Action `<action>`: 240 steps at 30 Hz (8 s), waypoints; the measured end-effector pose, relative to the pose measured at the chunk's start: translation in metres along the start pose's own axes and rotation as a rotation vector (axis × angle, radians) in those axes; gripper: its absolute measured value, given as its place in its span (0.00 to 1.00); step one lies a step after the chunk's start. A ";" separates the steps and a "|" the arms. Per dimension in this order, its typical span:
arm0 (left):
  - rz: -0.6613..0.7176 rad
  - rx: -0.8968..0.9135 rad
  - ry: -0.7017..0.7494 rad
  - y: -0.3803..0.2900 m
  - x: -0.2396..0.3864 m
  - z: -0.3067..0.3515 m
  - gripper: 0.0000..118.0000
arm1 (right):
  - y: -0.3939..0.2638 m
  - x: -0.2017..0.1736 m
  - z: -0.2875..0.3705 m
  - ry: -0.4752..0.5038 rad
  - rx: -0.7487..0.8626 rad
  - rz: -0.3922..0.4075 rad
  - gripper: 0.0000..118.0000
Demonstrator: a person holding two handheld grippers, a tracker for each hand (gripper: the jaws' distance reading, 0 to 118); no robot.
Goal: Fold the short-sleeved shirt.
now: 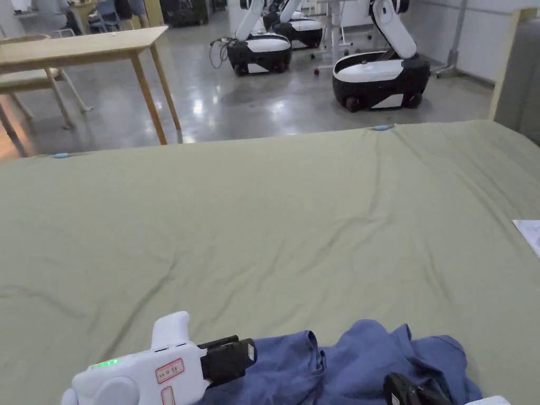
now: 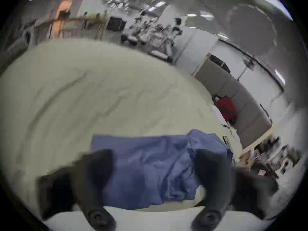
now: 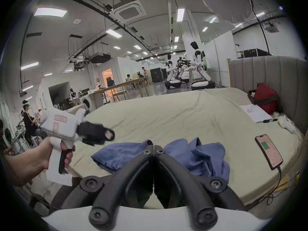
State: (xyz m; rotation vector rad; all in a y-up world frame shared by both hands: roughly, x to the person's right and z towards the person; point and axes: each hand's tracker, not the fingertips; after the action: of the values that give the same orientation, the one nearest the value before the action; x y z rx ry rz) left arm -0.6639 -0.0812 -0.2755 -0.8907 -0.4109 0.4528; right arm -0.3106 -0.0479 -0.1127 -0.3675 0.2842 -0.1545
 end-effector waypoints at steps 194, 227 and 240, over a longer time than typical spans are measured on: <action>-0.449 0.703 0.377 0.080 0.123 0.188 0.03 | 0.236 -0.071 -0.043 -0.189 0.203 0.251 0.00; -0.492 0.716 0.357 0.085 0.125 0.188 1.00 | 0.244 -0.073 -0.054 -0.124 0.154 0.040 1.00; -0.494 0.710 0.359 0.084 0.127 0.184 1.00 | 0.240 -0.074 -0.050 -0.171 0.200 0.006 1.00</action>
State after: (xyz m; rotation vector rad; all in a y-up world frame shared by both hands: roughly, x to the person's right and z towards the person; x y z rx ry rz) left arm -0.6708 0.1505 -0.2204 -0.1512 -0.1069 -0.0363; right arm -0.3725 0.1719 -0.2295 -0.1800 0.0997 -0.1434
